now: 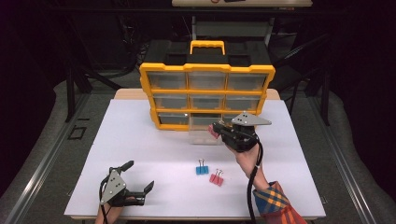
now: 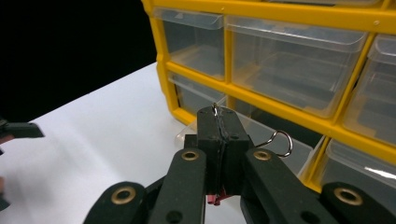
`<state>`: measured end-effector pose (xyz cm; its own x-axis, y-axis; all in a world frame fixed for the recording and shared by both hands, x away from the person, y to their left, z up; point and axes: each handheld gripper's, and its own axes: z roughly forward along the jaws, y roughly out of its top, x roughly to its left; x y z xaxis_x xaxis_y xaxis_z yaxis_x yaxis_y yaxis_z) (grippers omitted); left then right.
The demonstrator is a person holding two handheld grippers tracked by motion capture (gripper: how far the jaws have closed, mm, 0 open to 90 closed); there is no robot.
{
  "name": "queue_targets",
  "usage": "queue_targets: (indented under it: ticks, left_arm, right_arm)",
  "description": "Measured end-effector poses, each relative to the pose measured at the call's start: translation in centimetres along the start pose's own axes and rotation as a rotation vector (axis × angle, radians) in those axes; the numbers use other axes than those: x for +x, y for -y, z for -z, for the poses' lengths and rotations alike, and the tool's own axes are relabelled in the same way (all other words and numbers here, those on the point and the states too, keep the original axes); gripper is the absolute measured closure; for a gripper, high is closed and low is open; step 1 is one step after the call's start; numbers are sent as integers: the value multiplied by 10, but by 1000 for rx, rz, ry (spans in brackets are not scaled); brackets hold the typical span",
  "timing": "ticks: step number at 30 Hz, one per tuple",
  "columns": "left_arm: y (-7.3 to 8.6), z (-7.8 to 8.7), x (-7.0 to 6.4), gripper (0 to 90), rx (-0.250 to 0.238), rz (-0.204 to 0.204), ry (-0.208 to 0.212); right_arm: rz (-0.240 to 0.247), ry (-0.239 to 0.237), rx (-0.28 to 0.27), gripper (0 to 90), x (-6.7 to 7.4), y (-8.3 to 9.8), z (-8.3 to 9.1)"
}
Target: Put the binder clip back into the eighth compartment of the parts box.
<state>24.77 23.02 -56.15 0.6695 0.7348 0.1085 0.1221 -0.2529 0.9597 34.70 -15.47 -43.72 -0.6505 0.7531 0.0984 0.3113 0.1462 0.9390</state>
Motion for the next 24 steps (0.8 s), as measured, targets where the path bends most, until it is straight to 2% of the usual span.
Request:
queue_targets:
  ticks: [14,24]
  left_arm:
    - [0,0,0,1,0,-2,2]
    - [0,1,0,1,-1,1,1]
  right_arm:
    - [32,78,14,893,-17,6,-28]
    - [41,89,38,890,-18,9,-49]
